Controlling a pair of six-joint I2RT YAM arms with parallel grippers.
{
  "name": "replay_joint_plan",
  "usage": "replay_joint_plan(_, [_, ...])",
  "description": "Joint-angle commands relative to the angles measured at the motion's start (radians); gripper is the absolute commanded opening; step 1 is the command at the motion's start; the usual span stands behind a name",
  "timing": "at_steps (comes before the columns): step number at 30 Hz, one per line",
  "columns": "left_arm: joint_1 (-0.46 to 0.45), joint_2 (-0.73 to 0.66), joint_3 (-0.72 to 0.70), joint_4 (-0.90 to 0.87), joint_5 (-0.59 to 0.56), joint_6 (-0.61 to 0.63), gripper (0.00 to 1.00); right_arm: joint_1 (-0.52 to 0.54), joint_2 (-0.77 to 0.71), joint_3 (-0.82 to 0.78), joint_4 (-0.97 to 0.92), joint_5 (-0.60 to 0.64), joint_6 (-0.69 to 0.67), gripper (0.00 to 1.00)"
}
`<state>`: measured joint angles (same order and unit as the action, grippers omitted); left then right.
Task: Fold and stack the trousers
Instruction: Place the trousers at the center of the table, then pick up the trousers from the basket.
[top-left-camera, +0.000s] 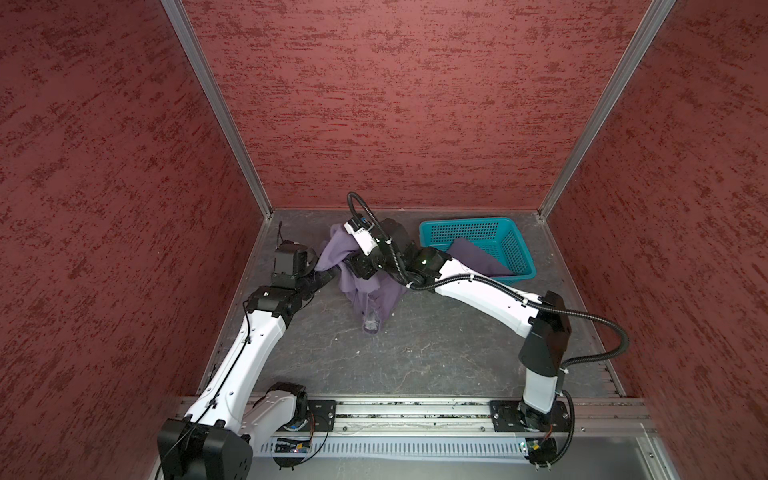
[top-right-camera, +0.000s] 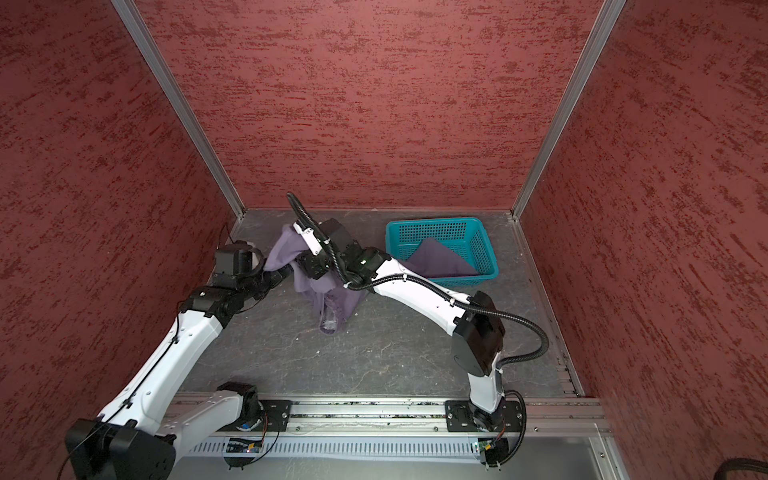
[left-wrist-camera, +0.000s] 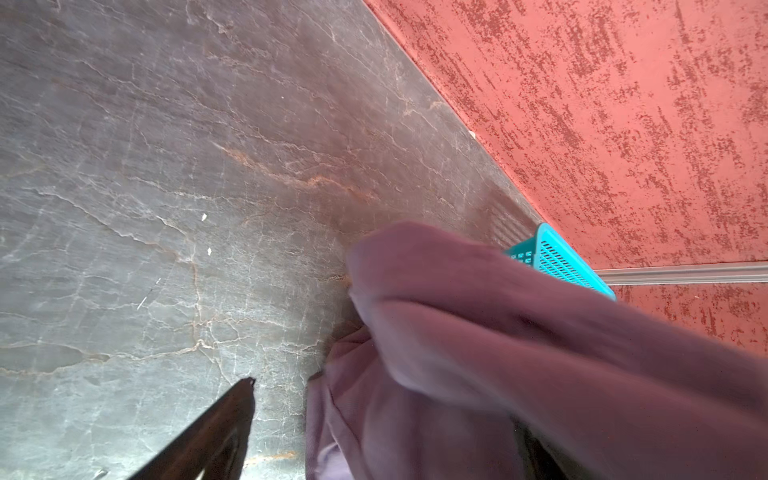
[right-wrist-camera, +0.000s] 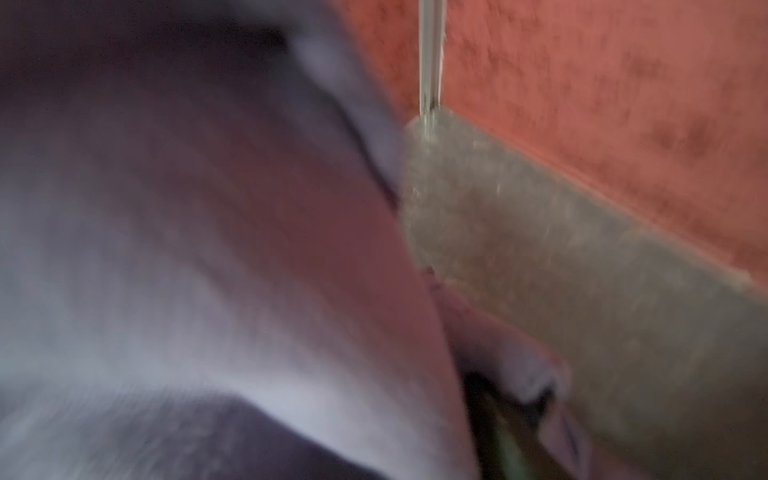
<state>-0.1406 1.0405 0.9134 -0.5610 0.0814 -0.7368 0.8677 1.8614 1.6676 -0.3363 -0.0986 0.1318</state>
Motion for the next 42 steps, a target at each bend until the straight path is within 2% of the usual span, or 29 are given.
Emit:
replay_joint_plan(1, [0.003, 0.025, 0.044, 0.031, -0.035, -0.004, 0.95, -0.122, -0.130, -0.168, 0.058, -0.140, 0.168, 0.72])
replay_joint_plan(4, [-0.014, 0.068, 0.077, 0.032, -0.042, -0.003, 0.95, -0.233, -0.259, -0.317, 0.098, -0.170, 0.217, 0.74])
replay_joint_plan(9, [-0.159, 0.189, 0.171, 0.055, -0.085, 0.049, 0.95, -0.372, -0.400, -0.429, 0.030, -0.052, 0.210, 0.73])
replay_joint_plan(13, [-0.315, 0.370, 0.317, 0.085, -0.024, 0.139, 0.97, -0.498, -0.404, -0.453, -0.067, 0.002, 0.257, 0.64])
replay_joint_plan(18, [-0.467, 0.640, 0.586, -0.009, 0.032, 0.249, 0.99, -0.651, -0.433, -0.509, -0.089, -0.070, 0.314, 0.46])
replay_joint_plan(21, [-0.539, 0.769, 0.722, -0.072, 0.023, 0.283, 1.00, -0.704, -0.441, -0.543, -0.084, -0.101, 0.309, 0.31])
replay_joint_plan(22, [-0.558, 0.803, 0.760, -0.086, 0.027, 0.287, 0.99, -0.716, -0.445, -0.552, -0.084, -0.102, 0.301, 0.29])
replay_joint_plan(29, [-0.623, 0.991, 0.964, -0.240, -0.051, 0.320, 1.00, -0.781, -0.452, -0.602, -0.068, -0.122, 0.284, 0.29])
replay_joint_plan(34, [-0.629, 1.091, 1.057, -0.348, -0.119, 0.327, 0.94, -0.809, -0.440, -0.618, -0.049, -0.153, 0.285, 0.29])
replay_joint_plan(39, [-0.642, 1.138, 1.093, -0.373, -0.163, 0.336, 0.73, -0.823, -0.420, -0.621, -0.028, -0.182, 0.296, 0.30])
replay_joint_plan(42, [-0.642, 1.156, 1.115, -0.385, -0.180, 0.338, 0.55, -0.828, -0.413, -0.621, -0.020, -0.204, 0.302, 0.31])
